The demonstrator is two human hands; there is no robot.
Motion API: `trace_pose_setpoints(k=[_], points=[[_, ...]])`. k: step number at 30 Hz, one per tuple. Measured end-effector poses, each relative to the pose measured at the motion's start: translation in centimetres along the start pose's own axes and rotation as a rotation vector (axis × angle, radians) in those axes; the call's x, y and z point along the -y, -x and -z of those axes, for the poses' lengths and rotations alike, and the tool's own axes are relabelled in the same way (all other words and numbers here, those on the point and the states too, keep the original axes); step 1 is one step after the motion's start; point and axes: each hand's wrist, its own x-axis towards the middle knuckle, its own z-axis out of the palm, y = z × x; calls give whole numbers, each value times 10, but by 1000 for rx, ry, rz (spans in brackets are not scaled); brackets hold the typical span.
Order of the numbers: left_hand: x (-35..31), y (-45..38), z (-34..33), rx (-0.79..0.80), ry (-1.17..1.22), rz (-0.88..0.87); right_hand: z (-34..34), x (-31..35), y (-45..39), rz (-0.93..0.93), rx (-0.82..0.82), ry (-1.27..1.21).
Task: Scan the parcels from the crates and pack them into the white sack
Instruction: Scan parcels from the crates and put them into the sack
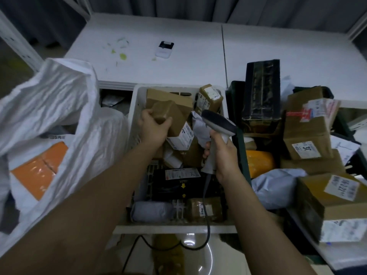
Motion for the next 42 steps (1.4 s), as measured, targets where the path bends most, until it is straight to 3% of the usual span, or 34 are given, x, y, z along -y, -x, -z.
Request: trace_pose_setpoints(k=[6, 11, 14, 19, 25, 29, 36, 42], points=[[-73, 77, 48, 6, -27, -302, 8, 33, 51, 75, -41, -49], [-115, 139, 113, -32, 215, -408, 9, 68, 109, 174, -66, -179], [-124, 175, 160, -39, 357, -387, 2, 88, 145, 274, -35, -176], [-115, 229, 231, -71, 561, -373, -22, 110, 203, 401, -142, -90], [-78, 266, 308, -138, 746, -338, -62, 101, 252, 433, -39, 85], [-52, 280, 339, -153, 666, -315, -86, 89, 271, 457, 35, 101], [-3, 289, 382, -251, 319, -123, -113, 66, 295, 505, 160, 203], [28, 284, 387, -222, 415, -98, -127, 53, 310, 564, 217, 292]])
